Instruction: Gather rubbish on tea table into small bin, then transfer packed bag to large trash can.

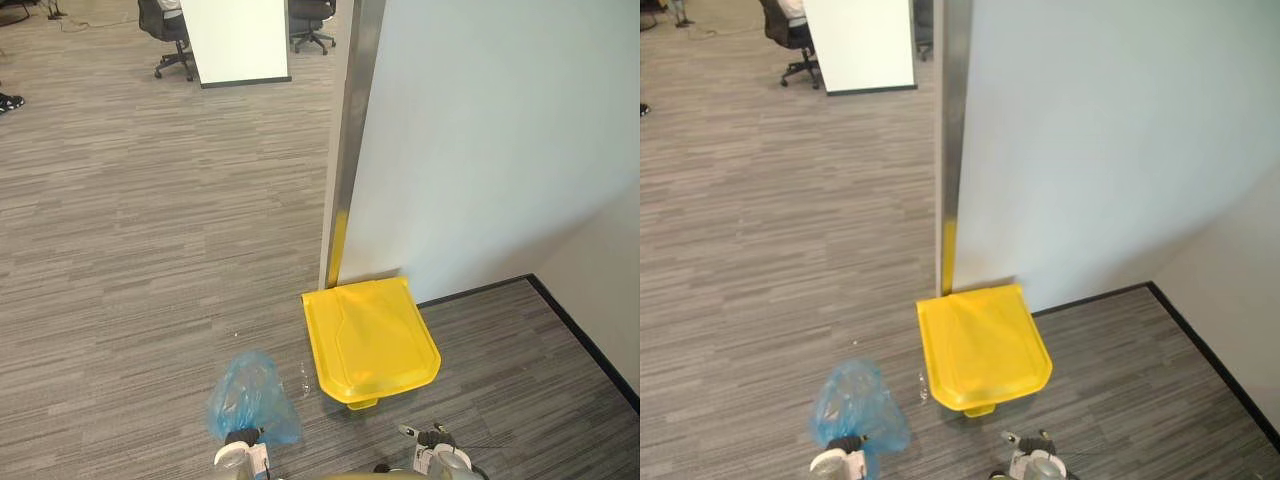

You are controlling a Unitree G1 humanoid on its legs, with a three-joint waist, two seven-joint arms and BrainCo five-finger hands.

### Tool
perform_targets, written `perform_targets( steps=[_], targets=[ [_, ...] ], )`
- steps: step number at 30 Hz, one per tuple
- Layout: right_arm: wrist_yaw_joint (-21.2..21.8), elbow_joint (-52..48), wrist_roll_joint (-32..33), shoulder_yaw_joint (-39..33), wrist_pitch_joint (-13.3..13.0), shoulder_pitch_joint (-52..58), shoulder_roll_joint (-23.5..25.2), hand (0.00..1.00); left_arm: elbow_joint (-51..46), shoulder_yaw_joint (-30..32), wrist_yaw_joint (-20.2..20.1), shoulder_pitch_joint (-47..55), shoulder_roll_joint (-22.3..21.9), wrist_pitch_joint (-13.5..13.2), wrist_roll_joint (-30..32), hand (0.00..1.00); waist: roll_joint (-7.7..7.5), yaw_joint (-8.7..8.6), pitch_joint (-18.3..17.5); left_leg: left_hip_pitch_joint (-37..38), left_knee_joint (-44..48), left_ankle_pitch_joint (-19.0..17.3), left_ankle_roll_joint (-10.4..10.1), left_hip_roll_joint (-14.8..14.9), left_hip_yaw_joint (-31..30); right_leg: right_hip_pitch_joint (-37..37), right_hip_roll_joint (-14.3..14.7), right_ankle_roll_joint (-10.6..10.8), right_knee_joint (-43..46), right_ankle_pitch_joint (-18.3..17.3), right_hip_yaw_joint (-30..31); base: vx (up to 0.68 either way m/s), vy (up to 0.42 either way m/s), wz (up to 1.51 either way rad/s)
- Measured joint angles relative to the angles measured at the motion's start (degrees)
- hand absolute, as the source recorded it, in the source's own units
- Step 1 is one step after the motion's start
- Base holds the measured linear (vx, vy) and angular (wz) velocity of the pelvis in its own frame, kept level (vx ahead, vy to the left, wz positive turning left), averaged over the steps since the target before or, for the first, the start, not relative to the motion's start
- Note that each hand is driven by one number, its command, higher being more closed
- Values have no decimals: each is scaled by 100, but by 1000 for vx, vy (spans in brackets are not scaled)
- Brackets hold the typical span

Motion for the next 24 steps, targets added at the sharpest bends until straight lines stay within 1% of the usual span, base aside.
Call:
perform_targets(
  steps=[1, 2, 3, 4, 5, 6, 7, 8, 9, 10, 11, 12, 14, 16, 19, 21, 22, 24],
  targets=[
    [-2, -41, 2, 32, 0, -33, -36, 0, 1, 85, 0, -80, -21, 1, -1, 100, 2, -25, 118, 194, -12, -44, 170, -30, -33, -355, -120, -29, 1058, -36, -107, -32, 26, 24],
    [-1, -110, 5, 41, -1, -18, -97, 0, 0, 113, 0, -106, -32, 1, -1, 100, 6, -26, 169, 291, -13, -101, 270, -36, -93, -632, -171, -26, 1517, -171, -120, -4, -2, 26],
    [-5, -149, 2, 71, -7, 9, -122, 0, 2, 114, 5, -93, -30, 0, -1, 100, 24, -30, 167, 377, -26, -234, 471, -18, -182, -822, -177, -16, 1791, -414, -122, 33, -32, 21],
    [-3, -182, 3, 102, 5, -1, -101, 0, 0, 148, 5, -117, -8, -20, 0, 100, -57, -3, 207, 485, -57, -445, 538, -43, -238, -1118, -181, -49, 1734, -545, -244, 34, -57, 11],
    [-8, -212, 4, 107, 10, -84, -77, 0, 6, 153, 2, -143, 38, -53, 0, 100, -127, 20, 252, 483, -55, -528, 525, -82, -232, -1425, -141, -89, 1362, -444, -305, 18, -66, 1],
    [-11, -216, 4, 112, 10, -93, -79, 0, 10, 154, 2, -153, 50, -56, 0, 100, -147, 19, 267, 478, -31, -537, 516, -94, -217, -1514, -107, -95, 1103, -355, -344, 91, -117, 2],
    [-27, -206, 4, 140, 16, -94, -106, 0, 13, 162, 2, -165, 51, -64, -1, 100, -147, 0, 318, 489, 62, -589, 457, -98, -175, -1469, -47, -125, 605, -33, -441, 207, -141, 8],
    [-61, -190, 3, 135, 55, -31, -92, 0, 5, 197, -3, -171, 70, -87, -3, 100, -238, 9, 291, 498, 133, -657, 363, -163, -172, -1217, -52, -93, 258, 186, -375, 245, -136, -3],
    [-68, -179, 0, 124, 65, -76, -93, 0, 20, 227, -1, -222, 45, -99, -7, 100, -212, 50, 336, 527, 182, -726, 291, -118, -166, -1242, -28, -220, 323, 362, -345, 224, -96, -16],
    [-85, -176, 0, 81, 61, -195, -110, 0, 19, 316, -10, -258, -2, -102, -7, 100, -100, 74, 440, 477, 350, -756, 237, -52, -138, -1285, 3, -328, 505, 324, -350, 115, -47, -18],
    [-94, -185, 0, 62, 59, -218, -114, 0, 18, 320, -9, -274, -45, -101, -7, 100, -88, 54, 475, 472, 408, -754, 234, -44, -140, -1290, 4, -357, 564, 293, -346, 173, -90, -10],
    [-108, -188, 0, 30, 59, -238, -134, 0, 8, 359, -6, -301, -96, -105, -6, 100, -58, 44, 513, 477, 532, -750, 228, -6, -149, -1286, 5, -393, 715, 161, -345, 132, -81, -2],
    [-127, -188, 0, 32, 59, -234, -119, 0, 5, 363, -10, -319, -119, -107, -5, 100, -70, 61, 501, 483, 650, -711, 171, 16, -200, -1274, -11, -384, 876, 0, -345, 159, -100, 6],
    [-129, -188, 0, 36, 60, -212, -105, 0, 0, 297, -69, -335, -144, -106, 1, 100, -88, 61, 484, 476, 714, -703, 160, 22, -383, -1256, -64, -378, 984, -126, -401, 124, -76, 17],
    [-127, -188, 1, 34, 75, -176, -107, 0, -1, 283, -105, -315, -166, -95, 73, 100, -63, 62, 434, 489, 717, -702, 159, 81, -504, -1112, -70, -364, 871, -139, -539, 62, -24, 24],
    [-126, -174, -4, 53, 81, -100, -103, 0, -11, 272, -105, -256, -162, -99, 119, 100, -77, 59, 311, 486, 698, -702, 158, 122, -518, -1066, -46, -351, 765, -130, -606, 39, 1, 15],
    [-119, -135, -7, 97, 83, -68, -97, 0, -34, 261, -106, -218, -152, -100, 118, 100, -98, 87, 244, 486, 689, -702, 157, 127, -515, -1058, -43, -342, 745, -124, -606, 99, 37, 1],
    [-88, -107, -7, 99, 91, -10, -87, 0, -53, 174, -109, -157, -170, -97, 175, 100, -83, 77, 136, 499, 676, -702, 156, 144, -506, -934, 16, -289, 547, 7, -590, 107, 60, -4]
  ],
)
